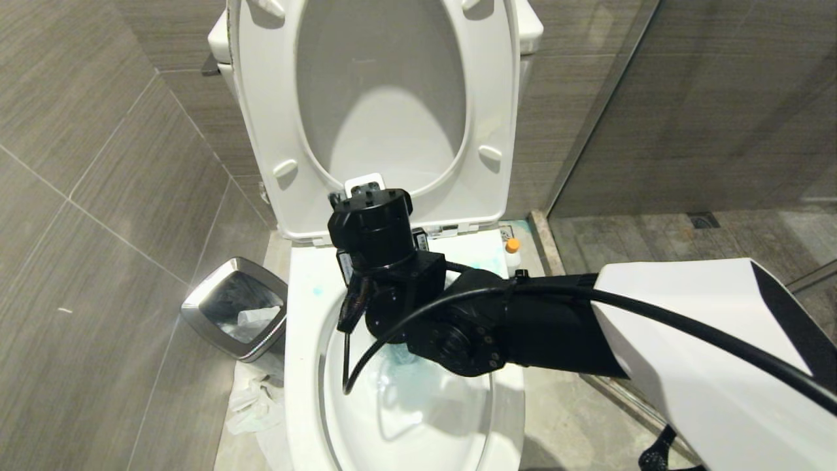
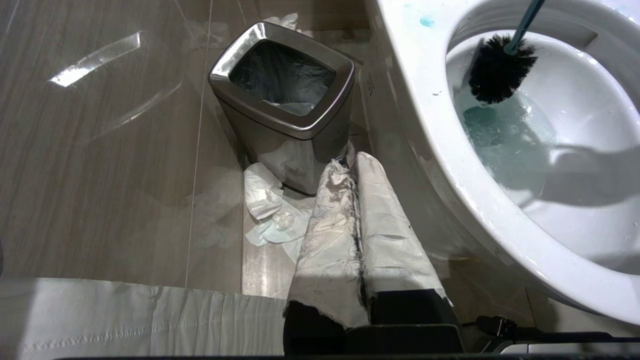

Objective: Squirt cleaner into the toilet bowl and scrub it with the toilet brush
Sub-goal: Scrub the toilet bowl

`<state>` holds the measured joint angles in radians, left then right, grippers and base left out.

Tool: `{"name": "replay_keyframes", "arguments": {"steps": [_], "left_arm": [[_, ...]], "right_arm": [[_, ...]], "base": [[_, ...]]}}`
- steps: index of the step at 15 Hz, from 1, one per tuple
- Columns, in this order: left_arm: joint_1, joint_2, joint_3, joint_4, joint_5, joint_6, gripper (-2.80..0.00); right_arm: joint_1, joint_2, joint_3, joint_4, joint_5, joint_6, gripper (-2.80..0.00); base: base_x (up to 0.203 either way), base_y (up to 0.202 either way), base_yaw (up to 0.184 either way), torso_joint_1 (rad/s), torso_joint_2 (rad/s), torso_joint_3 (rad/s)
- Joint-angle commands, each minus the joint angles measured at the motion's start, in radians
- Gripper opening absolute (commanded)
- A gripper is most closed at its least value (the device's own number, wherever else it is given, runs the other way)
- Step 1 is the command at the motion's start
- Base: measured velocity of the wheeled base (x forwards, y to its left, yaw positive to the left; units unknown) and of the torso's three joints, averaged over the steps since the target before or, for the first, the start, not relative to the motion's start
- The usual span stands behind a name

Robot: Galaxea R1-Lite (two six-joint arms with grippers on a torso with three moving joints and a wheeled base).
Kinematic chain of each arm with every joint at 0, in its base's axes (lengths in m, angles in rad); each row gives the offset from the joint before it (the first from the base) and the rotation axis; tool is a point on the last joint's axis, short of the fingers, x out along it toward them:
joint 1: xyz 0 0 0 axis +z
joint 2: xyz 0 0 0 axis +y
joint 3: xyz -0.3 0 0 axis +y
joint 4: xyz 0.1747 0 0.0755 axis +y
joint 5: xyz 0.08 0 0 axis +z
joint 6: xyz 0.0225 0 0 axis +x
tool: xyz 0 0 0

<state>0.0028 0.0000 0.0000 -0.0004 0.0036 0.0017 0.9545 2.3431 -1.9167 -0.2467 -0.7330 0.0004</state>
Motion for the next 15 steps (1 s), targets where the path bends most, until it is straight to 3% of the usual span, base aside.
{"name": "replay_keyframes", "arguments": {"steps": [1,8,15], "left_arm": [[0.0,0.001,0.0,0.0,-0.001,0.0,-2.8],[0.0,0.001,0.0,-0.001,0.0,0.0,-2.8],[0.0,0.0,0.0,-0.001,-0.001,0.0,-2.8]], "right_arm": [[0.0,-0.084,0.121,-0.004,-0.004,0.001,-2.8],[0.018,-0.326,0.484,-0.063,-0.003,0.007,-2.8],[0.196,-0.4,0.775,-0.234,-0.046,0.013,-2.8]], "base": [[0.0,0.0,0.0,0.0,0.0,0.0],[0.0,0.0,0.0,0.0,0.0,0.0],[0.0,0.0,0.0,0.0,0.0,0.0]]}}
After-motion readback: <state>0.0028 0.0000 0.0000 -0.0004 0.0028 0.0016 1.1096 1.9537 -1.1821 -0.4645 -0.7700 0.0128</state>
